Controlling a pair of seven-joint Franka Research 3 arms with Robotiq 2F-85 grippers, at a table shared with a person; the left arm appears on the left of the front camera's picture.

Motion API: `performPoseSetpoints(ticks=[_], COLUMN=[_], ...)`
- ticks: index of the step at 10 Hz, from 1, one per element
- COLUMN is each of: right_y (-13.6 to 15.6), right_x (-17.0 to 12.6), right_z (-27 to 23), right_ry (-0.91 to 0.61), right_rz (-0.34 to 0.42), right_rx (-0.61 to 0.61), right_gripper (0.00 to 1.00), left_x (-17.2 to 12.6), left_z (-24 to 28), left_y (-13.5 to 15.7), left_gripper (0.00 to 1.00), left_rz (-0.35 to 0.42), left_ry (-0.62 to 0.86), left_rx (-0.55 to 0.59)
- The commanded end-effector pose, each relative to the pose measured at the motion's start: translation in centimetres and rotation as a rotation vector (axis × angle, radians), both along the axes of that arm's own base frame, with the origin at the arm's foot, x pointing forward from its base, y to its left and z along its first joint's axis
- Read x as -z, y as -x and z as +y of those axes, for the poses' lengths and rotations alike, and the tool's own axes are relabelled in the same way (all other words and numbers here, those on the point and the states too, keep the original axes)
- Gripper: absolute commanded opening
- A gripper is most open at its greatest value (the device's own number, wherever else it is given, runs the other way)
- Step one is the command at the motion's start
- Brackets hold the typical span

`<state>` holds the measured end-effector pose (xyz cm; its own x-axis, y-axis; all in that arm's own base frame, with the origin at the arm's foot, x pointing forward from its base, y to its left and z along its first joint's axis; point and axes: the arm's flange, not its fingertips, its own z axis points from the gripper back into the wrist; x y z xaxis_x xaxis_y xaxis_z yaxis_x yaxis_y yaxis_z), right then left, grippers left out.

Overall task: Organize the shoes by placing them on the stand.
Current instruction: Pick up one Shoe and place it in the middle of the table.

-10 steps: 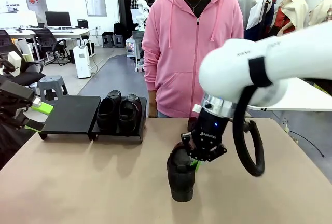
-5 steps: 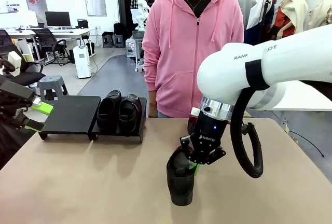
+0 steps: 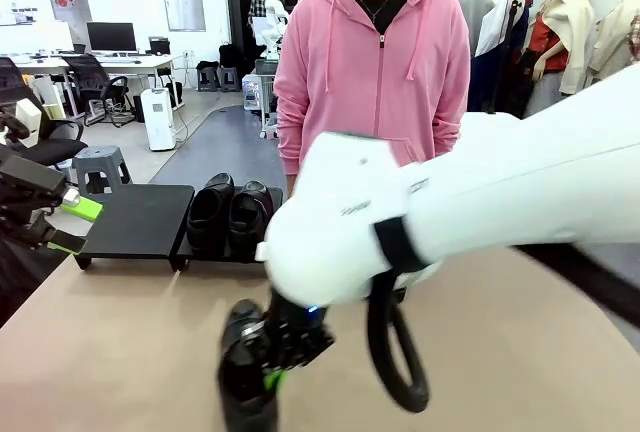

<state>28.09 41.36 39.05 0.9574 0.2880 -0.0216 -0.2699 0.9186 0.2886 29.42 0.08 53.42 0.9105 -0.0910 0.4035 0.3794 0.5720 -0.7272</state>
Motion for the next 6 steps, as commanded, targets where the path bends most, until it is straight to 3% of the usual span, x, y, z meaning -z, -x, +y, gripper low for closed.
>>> performPoseSetpoints(ticks=[1,2,6], right_y=[-3.9,-4.1,-5.5], right_x=[2.3,2.5,2.9], right_z=[4.4,5.8,6.1], right_ry=[0.002,-0.041,-0.133], right_rz=[-0.076,-0.109,-0.031], right_rx=[0.067,0.114,0.294], right_gripper=[0.0,0.0,0.0], left_x=[-0.2,-0.2,-0.2], left_z=[0.1,0.1,0.1], left_y=[0.0,0.0,0.0], left_gripper=[1.0,1.0,1.0], left_rz=[0.0,0.0,0.0], left_ry=[0.018,0.018,0.018], left_rx=[0.002,0.002,0.002])
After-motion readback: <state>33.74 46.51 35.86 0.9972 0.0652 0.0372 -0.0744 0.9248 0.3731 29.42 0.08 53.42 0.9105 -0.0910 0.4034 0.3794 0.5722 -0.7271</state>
